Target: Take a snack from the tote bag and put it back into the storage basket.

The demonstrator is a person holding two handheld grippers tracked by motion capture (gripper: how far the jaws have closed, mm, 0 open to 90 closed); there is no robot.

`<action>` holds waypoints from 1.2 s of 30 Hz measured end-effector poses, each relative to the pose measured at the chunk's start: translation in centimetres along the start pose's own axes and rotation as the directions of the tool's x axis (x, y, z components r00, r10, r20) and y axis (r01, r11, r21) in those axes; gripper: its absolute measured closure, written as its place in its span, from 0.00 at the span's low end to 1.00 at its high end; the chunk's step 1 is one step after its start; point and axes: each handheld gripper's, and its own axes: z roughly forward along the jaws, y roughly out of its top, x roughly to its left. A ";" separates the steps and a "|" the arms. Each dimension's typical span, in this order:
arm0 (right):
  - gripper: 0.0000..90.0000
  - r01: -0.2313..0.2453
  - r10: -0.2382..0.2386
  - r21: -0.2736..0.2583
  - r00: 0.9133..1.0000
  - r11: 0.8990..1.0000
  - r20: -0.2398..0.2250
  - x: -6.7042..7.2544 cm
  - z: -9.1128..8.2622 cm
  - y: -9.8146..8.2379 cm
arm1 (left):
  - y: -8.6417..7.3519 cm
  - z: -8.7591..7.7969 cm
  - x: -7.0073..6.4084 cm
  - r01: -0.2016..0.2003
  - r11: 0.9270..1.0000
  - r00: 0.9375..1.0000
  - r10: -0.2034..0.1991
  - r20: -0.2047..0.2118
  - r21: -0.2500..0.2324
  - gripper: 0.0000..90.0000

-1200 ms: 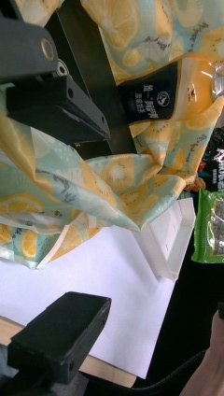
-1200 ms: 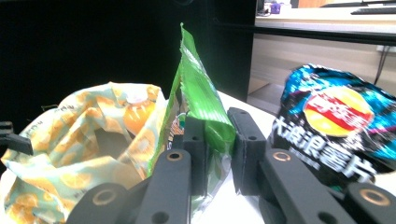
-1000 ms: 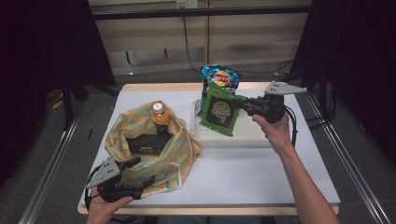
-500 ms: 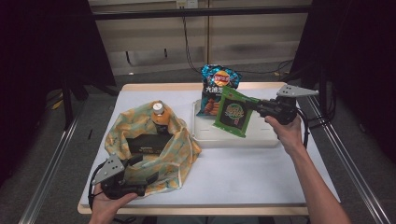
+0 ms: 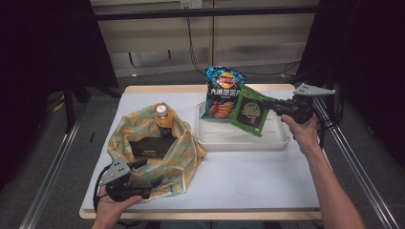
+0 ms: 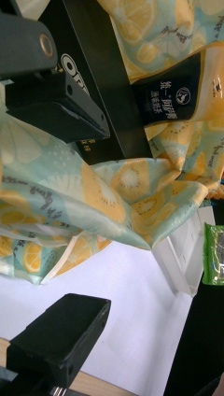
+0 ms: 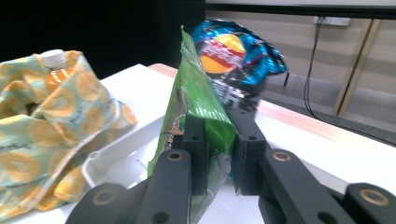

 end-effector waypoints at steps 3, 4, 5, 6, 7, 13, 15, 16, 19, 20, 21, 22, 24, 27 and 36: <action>0.87 -0.009 0.009 0.001 1.000 1.000 0.014 -0.7 0.0 -0.2 | 0.3 -0.4 0.0 -0.007 1.000 1.000 0.007 -0.010 -0.016 0.17; 0.87 -0.010 0.010 0.005 1.000 1.000 0.018 -1.0 0.1 -0.2 | 0.4 -0.5 -0.1 -0.001 1.000 1.000 0.001 -0.014 -0.021 0.17; 0.87 -0.011 0.010 0.013 1.000 1.000 0.021 -1.2 0.2 -0.3 | 0.4 -0.6 -0.1 -0.004 1.000 1.000 0.003 -0.014 -0.023 0.17; 0.87 -0.008 0.007 0.019 1.000 1.000 0.029 -1.4 0.3 -0.4 | 0.4 -0.6 -0.2 -0.002 1.000 1.000 0.002 -0.015 -0.026 0.17; 0.87 -0.009 0.008 0.027 0.999 1.000 0.038 -1.7 0.4 -0.5 | 0.3 -0.7 -0.2 0.001 1.000 1.000 -0.001 -0.010 -0.028 0.17; 0.87 -0.015 0.011 0.058 0.998 0.998 0.069 -3.0 1.0 -1.0 | 0.2 -0.7 -0.3 -0.008 1.000 1.000 0.007 -0.012 -0.020 0.17; 0.87 -0.021 0.016 0.067 0.996 0.998 0.084 -3.5 1.2 -1.2 | 0.2 -0.9 -0.3 -0.009 0.999 1.000 0.009 -0.005 -0.030 0.17; 0.87 -0.025 0.018 0.070 0.996 0.997 0.089 -3.7 1.4 -1.3 | 0.3 -0.9 -0.3 -0.011 0.999 1.000 0.011 -0.012 -0.034 0.17; 0.87 -0.042 0.034 0.078 0.994 0.996 0.105 -4.5 1.9 -1.8 | 0.3 -0.9 -0.2 -0.013 0.999 1.000 0.012 -0.010 -0.042 0.17; 0.87 -0.053 0.044 0.076 0.993 0.996 0.112 -4.7 2.1 -2.0 | 0.3 -0.9 -0.2 -0.007 0.999 1.000 0.007 -0.009 -0.047 0.17; 0.87 -0.060 0.051 0.077 0.992 0.995 0.119 -5.0 2.3 -2.1 | 0.3 -1.0 -0.2 -0.014 0.999 1.000 0.014 -0.025 -0.030 0.17; 0.87 -0.058 0.048 0.083 0.991 0.995 0.123 -5.2 2.5 -2.3 | 0.3 -0.9 -0.2 -0.010 0.999 1.000 0.009 -0.017 -0.037 0.17; 0.86 -0.071 0.059 0.086 0.990 0.994 0.132 -5.7 2.7 -2.6 | 0.3 -0.8 -0.1 -0.017 0.999 1.000 0.017 -0.019 -0.035 0.17; 0.86 -0.081 0.066 0.100 0.988 0.992 0.143 -6.2 2.7 -2.9 | 0.2 -0.7 0.0 -0.012 1.000 1.000 0.012 -0.016 -0.025 0.17; 0.86 -0.057 0.039 0.128 0.989 0.990 0.144 -6.9 3.6 -2.3 | 0.1 -0.8 0.0 -0.015 1.000 1.000 0.015 -0.020 -0.023 0.17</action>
